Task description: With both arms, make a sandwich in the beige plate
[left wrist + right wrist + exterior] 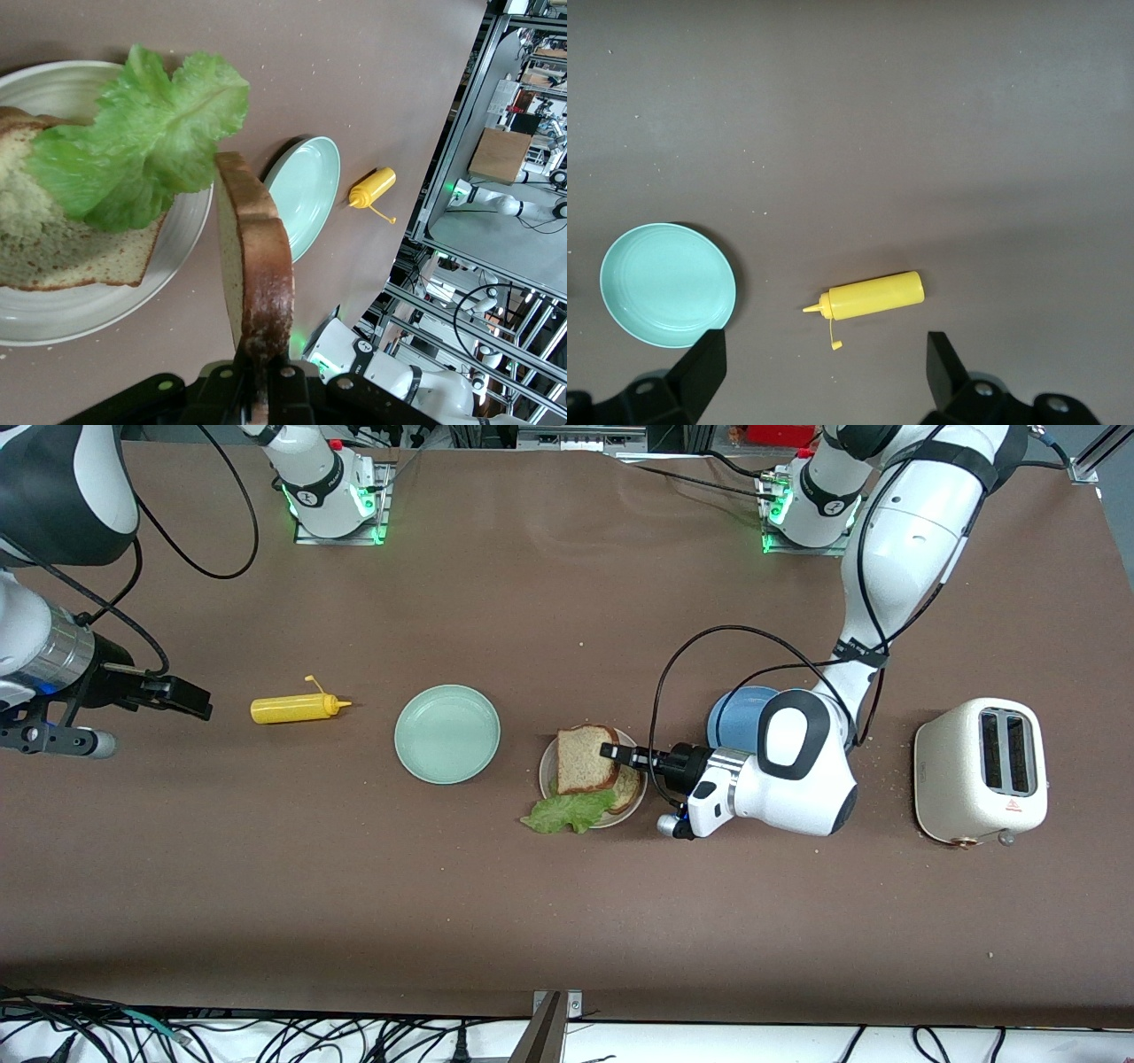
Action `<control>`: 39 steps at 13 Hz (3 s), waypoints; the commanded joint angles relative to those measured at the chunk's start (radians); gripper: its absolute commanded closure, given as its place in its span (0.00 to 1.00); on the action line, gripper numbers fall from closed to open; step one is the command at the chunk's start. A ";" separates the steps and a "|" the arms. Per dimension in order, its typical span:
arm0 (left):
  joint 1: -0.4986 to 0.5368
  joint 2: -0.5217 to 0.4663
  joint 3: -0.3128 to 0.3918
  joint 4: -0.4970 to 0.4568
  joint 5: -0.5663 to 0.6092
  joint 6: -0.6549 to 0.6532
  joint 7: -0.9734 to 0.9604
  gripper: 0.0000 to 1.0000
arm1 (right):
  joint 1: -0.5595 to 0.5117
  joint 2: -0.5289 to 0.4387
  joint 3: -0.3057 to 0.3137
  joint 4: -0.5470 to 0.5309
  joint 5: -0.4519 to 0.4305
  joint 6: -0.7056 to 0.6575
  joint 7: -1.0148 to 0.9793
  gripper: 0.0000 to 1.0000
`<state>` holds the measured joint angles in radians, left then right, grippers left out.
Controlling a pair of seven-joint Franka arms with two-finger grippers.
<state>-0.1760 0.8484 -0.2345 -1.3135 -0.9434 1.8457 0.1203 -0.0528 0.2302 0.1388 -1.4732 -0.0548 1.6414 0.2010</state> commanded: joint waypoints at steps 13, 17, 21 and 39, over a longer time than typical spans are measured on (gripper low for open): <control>0.082 0.037 0.021 0.008 0.126 0.035 0.213 0.00 | -0.012 -0.014 0.013 -0.018 -0.003 0.012 0.003 0.00; 0.164 -0.044 0.026 0.016 0.243 -0.013 0.205 0.00 | -0.012 -0.014 0.013 -0.018 0.003 0.012 0.003 0.00; 0.188 -0.136 0.041 0.005 0.599 -0.025 0.153 0.00 | -0.010 -0.006 0.015 -0.018 0.001 0.012 0.008 0.00; 0.337 -0.595 0.021 -0.093 1.037 -0.436 -0.095 0.00 | -0.012 -0.005 0.013 -0.016 0.016 0.011 0.003 0.00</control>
<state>0.1704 0.2987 -0.2001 -1.3973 0.0398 1.4578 0.0719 -0.0525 0.2377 0.1423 -1.4764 -0.0515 1.6443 0.2010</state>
